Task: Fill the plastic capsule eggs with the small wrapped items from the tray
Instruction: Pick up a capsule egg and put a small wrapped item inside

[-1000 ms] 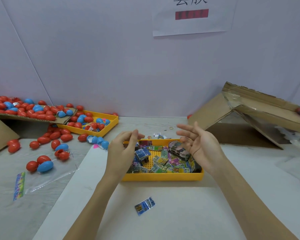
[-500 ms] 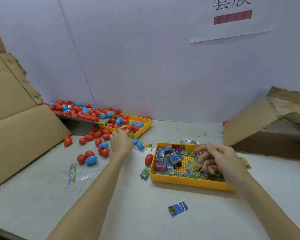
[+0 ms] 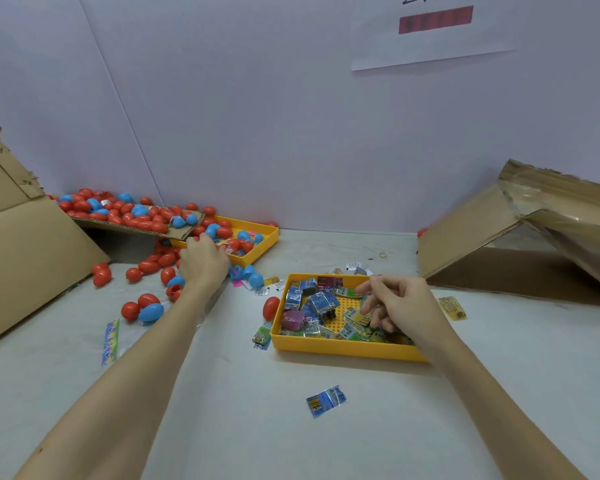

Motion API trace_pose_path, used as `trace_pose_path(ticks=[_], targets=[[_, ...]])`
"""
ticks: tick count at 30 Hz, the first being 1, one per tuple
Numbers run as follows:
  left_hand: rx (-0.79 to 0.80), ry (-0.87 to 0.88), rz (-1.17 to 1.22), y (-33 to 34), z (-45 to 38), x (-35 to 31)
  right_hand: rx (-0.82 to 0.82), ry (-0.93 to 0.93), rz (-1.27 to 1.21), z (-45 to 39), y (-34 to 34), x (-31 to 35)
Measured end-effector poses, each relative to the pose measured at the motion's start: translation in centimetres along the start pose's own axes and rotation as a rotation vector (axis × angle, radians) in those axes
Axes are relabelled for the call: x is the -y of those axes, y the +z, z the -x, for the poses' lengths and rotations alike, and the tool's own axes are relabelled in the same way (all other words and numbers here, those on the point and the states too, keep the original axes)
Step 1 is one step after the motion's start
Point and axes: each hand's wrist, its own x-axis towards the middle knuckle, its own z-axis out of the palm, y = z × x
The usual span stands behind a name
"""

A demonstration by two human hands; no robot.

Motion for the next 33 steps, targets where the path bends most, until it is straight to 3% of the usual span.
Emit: trace_pose_path(ticks=[4, 10, 13, 17, 26, 33], targets=[[-0.009, 0.187, 0.235, -1.3, 3.1, -4.0, -0.096, -0.136, 0.443, 0.2, 0.4, -0.7], [0.237, 0.347, 0.8, -2.4, 11.8, -9.8, -0.042, -0.121, 0.802, 0.3, 1.4, 0.0], [0.394, 0.314, 0.98, -2.1, 14.9, -10.6, -0.036, -0.092, 0.828, 0.4, 1.4, 0.2], [0.515, 0.318, 1.046, -2.3, 15.3, -10.4, -0.039, -0.081, 0.823, 0.3, 1.4, 0.2], [0.547, 0.184, 1.211, -3.7, 13.7, -8.6, -0.065, -0.127, 0.757, 0.3, 1.4, 0.0], [0.595, 0.33, 1.065, -2.4, 14.9, -9.3, -0.17, -0.292, 0.648, 0.6, 1.2, -0.2]])
